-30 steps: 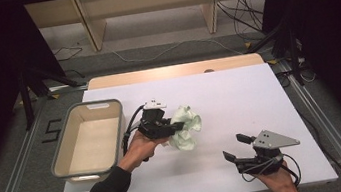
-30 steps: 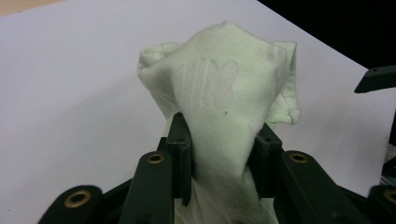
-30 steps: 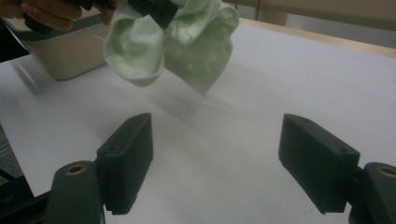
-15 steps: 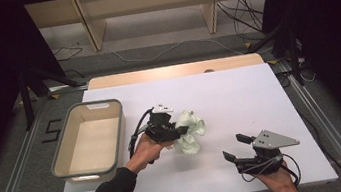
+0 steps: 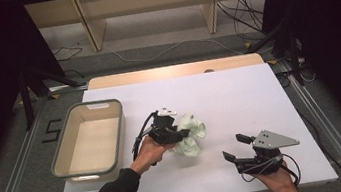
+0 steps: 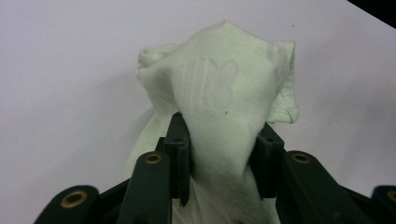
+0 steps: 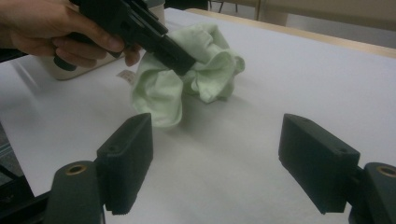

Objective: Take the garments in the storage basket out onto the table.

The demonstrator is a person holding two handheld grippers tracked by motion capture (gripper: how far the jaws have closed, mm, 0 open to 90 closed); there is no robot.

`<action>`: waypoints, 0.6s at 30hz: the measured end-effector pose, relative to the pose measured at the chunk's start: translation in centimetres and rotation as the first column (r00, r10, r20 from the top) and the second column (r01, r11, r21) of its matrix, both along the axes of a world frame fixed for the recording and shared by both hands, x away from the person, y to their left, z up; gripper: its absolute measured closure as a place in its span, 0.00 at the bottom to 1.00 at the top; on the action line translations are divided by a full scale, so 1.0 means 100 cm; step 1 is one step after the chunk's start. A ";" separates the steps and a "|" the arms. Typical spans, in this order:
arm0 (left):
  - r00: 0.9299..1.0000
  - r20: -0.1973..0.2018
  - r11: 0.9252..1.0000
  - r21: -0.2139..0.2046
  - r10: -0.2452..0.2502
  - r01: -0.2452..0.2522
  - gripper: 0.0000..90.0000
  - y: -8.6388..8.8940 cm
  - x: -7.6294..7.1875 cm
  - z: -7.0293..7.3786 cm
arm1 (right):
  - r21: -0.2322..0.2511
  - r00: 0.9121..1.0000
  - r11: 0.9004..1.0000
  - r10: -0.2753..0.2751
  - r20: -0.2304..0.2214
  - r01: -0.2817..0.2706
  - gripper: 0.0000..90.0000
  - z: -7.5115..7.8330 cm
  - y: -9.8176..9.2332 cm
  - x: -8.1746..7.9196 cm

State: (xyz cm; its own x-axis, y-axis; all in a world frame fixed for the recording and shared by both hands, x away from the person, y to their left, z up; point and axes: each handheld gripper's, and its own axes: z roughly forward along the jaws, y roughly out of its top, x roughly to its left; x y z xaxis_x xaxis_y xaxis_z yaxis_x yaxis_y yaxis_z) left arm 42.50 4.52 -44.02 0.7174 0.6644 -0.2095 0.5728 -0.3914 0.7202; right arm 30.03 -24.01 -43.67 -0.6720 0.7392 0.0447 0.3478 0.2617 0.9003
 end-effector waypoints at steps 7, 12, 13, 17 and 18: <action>1.000 -0.009 1.000 0.026 -0.001 0.002 0.72 -0.004 0.000 -0.008 | 0.002 1.000 1.000 0.000 0.000 0.000 0.30 0.000 0.000 0.000; 1.000 -0.012 0.999 0.035 -0.004 0.005 0.71 -0.006 0.000 -0.011 | 0.002 1.000 1.000 0.000 -0.001 0.000 0.30 0.000 0.000 0.000; 1.000 -0.011 0.999 0.039 -0.002 0.003 0.70 -0.006 0.000 -0.011 | 0.001 1.000 1.000 0.000 -0.001 0.000 0.30 0.000 0.000 0.000; 1.000 -0.019 0.999 0.047 -0.008 0.009 0.68 -0.009 0.000 -0.015 | 0.003 1.000 1.000 0.000 -0.002 0.000 0.30 0.000 0.000 0.000; 1.000 -0.018 0.999 0.047 -0.006 0.007 0.67 -0.009 -0.001 -0.015 | 0.002 1.000 1.000 0.000 -0.002 0.000 0.30 0.000 0.000 0.000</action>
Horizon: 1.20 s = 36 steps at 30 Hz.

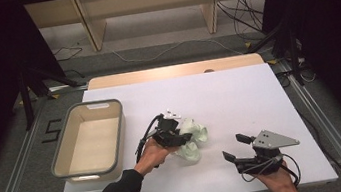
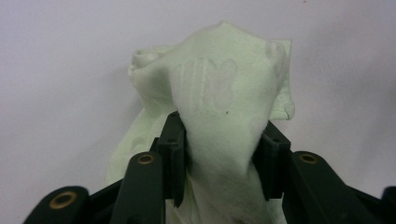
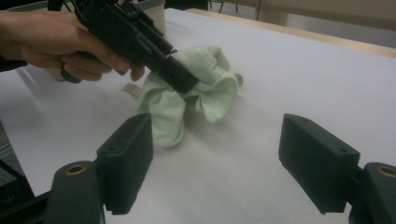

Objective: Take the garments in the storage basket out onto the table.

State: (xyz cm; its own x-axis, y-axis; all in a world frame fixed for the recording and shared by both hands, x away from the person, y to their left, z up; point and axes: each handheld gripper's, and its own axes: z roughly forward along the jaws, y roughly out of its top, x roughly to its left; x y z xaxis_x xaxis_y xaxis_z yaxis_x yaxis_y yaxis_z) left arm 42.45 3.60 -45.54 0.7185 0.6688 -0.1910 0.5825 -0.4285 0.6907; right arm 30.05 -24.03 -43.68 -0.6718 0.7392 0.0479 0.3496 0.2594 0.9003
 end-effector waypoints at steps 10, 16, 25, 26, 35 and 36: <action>0.999 -0.003 0.999 -0.037 -0.036 0.036 0.42 -0.001 0.000 0.002 | 0.002 1.000 1.000 0.002 0.004 -0.002 0.30 0.000 0.000 0.000; 0.999 -0.018 0.998 -0.063 -0.033 0.032 0.30 0.002 0.001 0.006 | 0.001 1.000 1.000 0.003 0.005 -0.003 0.30 0.000 0.000 0.000; 1.000 0.004 0.996 -0.085 -0.026 0.026 0.26 0.007 -0.001 0.013 | 0.003 1.000 1.000 0.003 0.003 -0.003 0.30 0.000 0.000 -0.001; 1.000 0.002 0.996 -0.087 -0.028 0.028 0.26 0.008 -0.001 0.014 | 0.003 1.000 1.000 0.003 0.003 -0.003 0.30 0.000 0.000 -0.001; 1.000 0.020 0.992 -0.121 -0.022 0.025 0.24 0.017 -0.002 0.022 | 0.004 1.000 1.000 0.003 0.001 -0.003 0.30 0.000 -0.001 -0.001; 0.999 0.023 0.992 -0.127 -0.022 0.025 0.24 0.018 -0.002 0.023 | 0.005 1.000 1.000 0.003 -0.001 -0.003 0.30 0.000 -0.001 -0.001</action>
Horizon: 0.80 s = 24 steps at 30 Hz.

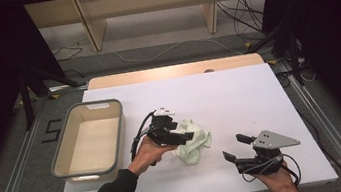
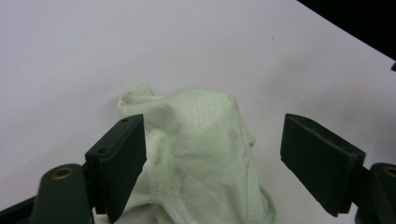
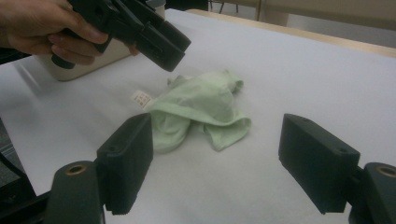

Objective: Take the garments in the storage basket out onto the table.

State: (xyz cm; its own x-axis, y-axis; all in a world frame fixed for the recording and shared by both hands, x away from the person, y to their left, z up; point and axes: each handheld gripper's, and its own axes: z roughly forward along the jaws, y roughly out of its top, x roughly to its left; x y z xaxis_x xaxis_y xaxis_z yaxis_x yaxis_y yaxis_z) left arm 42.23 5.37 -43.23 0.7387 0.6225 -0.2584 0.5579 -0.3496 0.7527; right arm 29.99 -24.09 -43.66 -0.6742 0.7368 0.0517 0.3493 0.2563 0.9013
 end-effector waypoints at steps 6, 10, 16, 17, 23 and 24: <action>1.000 0.016 0.999 -0.040 0.000 0.001 0.23 0.009 -0.005 0.006 | 0.002 1.000 1.000 -0.001 -0.002 0.001 0.30 0.000 0.000 0.000; 0.999 0.038 0.997 -0.074 0.008 -0.005 0.22 0.016 -0.011 0.011 | 0.006 1.000 1.000 0.003 -0.004 -0.003 0.30 0.000 0.000 0.000; 0.996 0.085 0.991 -0.133 0.018 -0.006 0.21 0.031 -0.024 0.022 | 0.009 1.000 1.000 -0.001 -0.012 0.001 0.30 0.000 -0.001 0.000; 0.995 0.092 0.989 -0.149 0.023 -0.009 0.21 0.033 -0.027 0.024 | 0.012 1.000 1.000 -0.002 -0.013 0.003 0.30 0.000 -0.002 0.000; 0.990 0.142 0.982 -0.191 0.023 0.004 0.20 0.049 -0.045 0.030 | 0.027 1.000 1.000 -0.001 -0.019 0.002 0.30 -0.001 -0.004 0.002; 0.988 0.152 0.981 -0.192 0.022 0.008 0.20 0.052 -0.048 0.031 | 0.029 1.000 1.000 -0.002 -0.020 0.002 0.30 -0.001 -0.004 0.002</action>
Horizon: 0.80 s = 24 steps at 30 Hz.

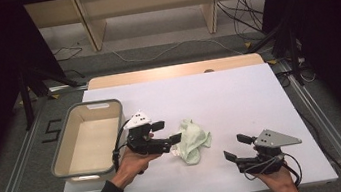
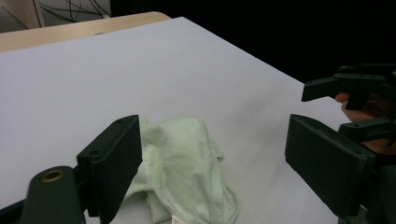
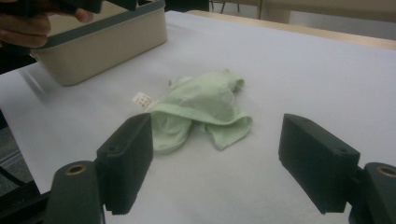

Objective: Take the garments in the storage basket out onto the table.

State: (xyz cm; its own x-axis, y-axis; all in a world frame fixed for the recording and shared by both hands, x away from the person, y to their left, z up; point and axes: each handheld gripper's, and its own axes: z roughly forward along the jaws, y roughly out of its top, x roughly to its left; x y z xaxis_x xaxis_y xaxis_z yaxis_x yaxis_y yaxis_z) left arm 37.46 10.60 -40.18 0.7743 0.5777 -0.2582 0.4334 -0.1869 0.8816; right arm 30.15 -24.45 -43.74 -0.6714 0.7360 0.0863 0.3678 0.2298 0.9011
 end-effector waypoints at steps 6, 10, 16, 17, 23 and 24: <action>0.999 0.037 1.000 -0.017 -0.003 0.004 0.20 0.016 -0.014 0.000 | 0.005 1.000 1.000 -0.002 -0.007 0.002 0.30 0.000 0.000 0.000; 0.999 0.052 1.000 -0.015 -0.005 0.005 0.19 0.024 -0.023 -0.002 | 0.007 1.000 1.000 -0.003 -0.008 0.003 0.30 0.000 0.000 0.000; 0.997 0.080 1.000 -0.024 0.009 -0.007 0.19 0.037 -0.034 -0.007 | 0.009 1.000 1.000 -0.004 -0.009 0.004 0.30 -0.001 -0.001 0.000; 0.997 0.080 1.000 -0.027 0.013 -0.011 0.19 0.039 -0.035 -0.007 | 0.009 1.000 1.000 -0.004 -0.009 0.004 0.30 -0.001 -0.001 0.000; 0.996 0.083 0.999 -0.038 0.020 -0.017 0.19 0.044 -0.043 -0.009 | 0.010 1.000 1.000 -0.004 -0.010 0.004 0.29 -0.001 -0.001 0.001; 0.996 0.083 0.999 -0.036 0.021 -0.018 0.19 0.045 -0.045 -0.010 | 0.010 1.000 1.000 -0.005 -0.011 0.005 0.29 -0.001 -0.001 0.000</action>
